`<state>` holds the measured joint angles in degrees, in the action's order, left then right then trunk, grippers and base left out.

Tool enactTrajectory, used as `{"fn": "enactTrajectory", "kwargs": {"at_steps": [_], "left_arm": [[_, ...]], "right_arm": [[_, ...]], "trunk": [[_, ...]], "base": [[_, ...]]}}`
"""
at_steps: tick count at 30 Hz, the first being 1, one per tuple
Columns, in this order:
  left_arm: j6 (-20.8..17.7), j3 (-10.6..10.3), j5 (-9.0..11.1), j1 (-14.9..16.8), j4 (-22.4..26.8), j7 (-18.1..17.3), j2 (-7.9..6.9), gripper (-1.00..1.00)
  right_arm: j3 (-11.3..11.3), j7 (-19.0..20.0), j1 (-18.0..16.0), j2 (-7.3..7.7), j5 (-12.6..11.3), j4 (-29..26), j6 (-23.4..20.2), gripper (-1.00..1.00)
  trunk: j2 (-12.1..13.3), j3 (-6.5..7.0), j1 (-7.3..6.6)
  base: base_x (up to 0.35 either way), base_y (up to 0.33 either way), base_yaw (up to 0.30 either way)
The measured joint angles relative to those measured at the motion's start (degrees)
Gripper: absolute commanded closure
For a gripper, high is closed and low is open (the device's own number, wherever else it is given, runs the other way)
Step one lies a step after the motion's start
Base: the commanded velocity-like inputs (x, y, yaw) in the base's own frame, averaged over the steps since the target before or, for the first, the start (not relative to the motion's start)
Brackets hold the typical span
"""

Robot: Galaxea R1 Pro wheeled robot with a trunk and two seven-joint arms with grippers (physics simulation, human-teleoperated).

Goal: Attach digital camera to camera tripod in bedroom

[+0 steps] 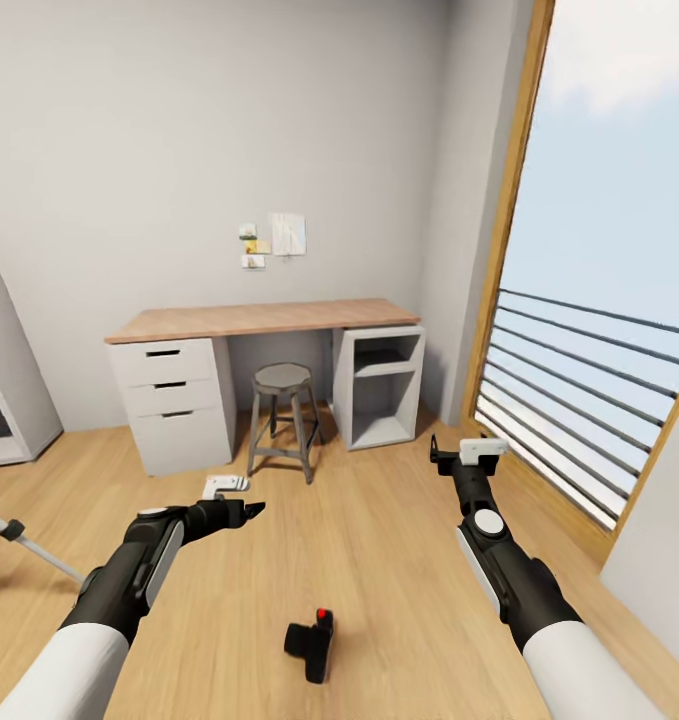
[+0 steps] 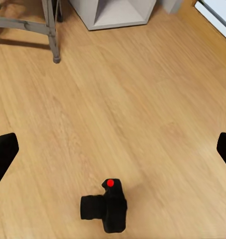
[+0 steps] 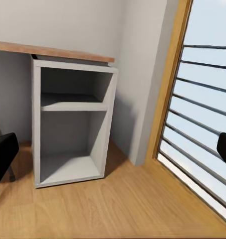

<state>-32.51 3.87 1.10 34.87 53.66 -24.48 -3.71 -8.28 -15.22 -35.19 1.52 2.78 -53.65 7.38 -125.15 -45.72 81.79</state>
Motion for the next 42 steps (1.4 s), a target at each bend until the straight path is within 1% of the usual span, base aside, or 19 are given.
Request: {"fn": "enactTrajectory", "kwargs": {"at_steps": [5, 10, 42], "left_arm": [[0.0, 0.0, 0.0, 0.0, 0.0, 0.0, 0.0, -1.0], [0.0, 0.0, 0.0, 0.0, 0.1, 0.0, 0.0, -1.0], [0.0, 0.4, 0.0, 0.0, 0.1, 0.0, -0.09, -1.0]], "right_arm": [[0.0, 0.0, 0.0, 0.0, 0.0, 0.0, 0.0, -1.0], [0.0, 0.0, 0.0, 0.0, 0.0, 0.0, 0.0, -1.0], [-0.2, 0.0, 0.0, 0.0, 0.0, 0.0, -0.1, -1.0]], "trunk": [[-2.0, -0.9, 1.1], [-4.0, -1.8, 2.21], [-16.8, -7.54, 9.23]], "base": [[-0.023, 0.0, -0.214], [-0.136, 0.0, -0.09], [-0.011, 0.0, -0.005]]}}
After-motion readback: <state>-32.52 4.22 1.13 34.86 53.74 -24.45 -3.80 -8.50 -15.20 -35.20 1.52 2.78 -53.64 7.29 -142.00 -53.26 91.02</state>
